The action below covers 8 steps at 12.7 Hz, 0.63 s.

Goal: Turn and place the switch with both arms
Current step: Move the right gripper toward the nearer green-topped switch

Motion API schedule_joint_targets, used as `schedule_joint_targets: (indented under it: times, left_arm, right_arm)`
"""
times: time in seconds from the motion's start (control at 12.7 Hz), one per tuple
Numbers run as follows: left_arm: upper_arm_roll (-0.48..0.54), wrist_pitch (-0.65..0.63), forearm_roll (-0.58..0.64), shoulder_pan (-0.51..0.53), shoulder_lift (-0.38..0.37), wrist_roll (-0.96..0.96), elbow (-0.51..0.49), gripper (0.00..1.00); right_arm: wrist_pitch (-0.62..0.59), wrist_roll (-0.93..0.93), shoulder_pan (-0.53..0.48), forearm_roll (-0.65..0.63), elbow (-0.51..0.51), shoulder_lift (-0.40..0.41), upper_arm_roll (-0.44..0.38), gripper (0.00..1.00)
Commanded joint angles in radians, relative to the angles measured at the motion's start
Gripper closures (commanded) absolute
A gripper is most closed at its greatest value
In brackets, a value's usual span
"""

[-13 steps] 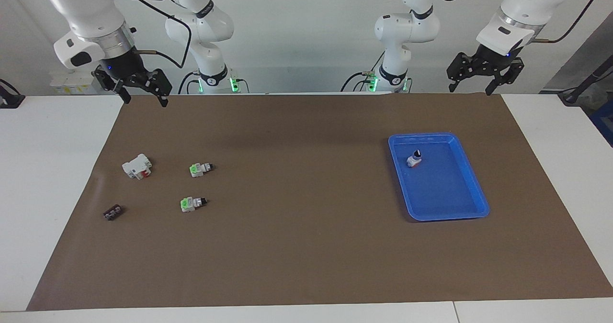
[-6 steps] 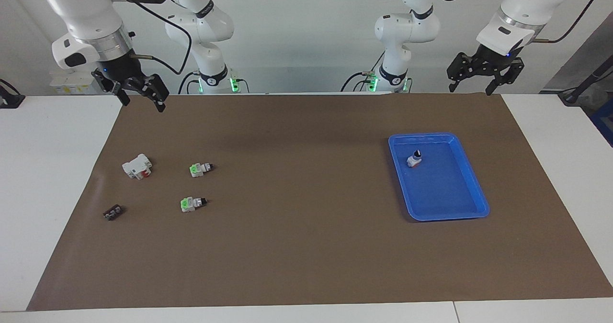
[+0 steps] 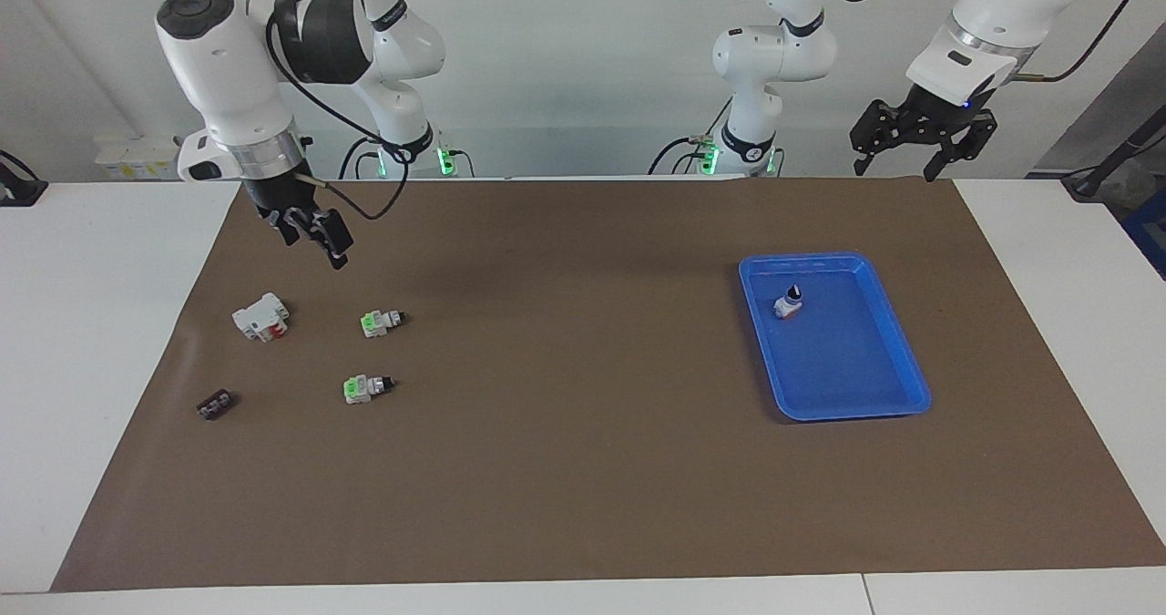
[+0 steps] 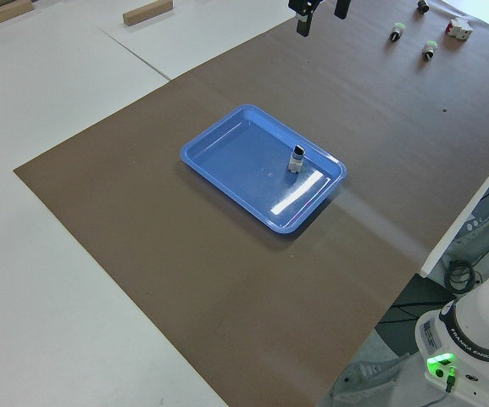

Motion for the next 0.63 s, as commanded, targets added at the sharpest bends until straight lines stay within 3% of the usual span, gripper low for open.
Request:
schedule_joint_targets:
  times: [0.0,0.16,0.39,0.55]
  left_arm:
    - [0.002,-0.004,0.014,0.000,-0.025,0.002,-0.024,0.00]
    - [0.002,-0.004,0.014,0.000,-0.025,0.002,-0.026,0.00]
    - [0.002,-0.004,0.014,0.000,-0.025,0.002,-0.026,0.00]
    - [0.002,-0.004,0.014,0.000,-0.025,0.002,-0.026,0.00]
  right_arm:
    - [0.070,0.180,-0.008,0.021,-0.119,-0.006,0.002,0.00]
    - [0.139,0.197,-0.005,0.131,-0.182,0.002,0.002,0.00]
    - [0.221,0.192,-0.019,0.149,-0.243,0.054,0.002,0.00]
    - [0.347,0.199,-0.017,0.150,-0.315,0.094,0.002,0.00]
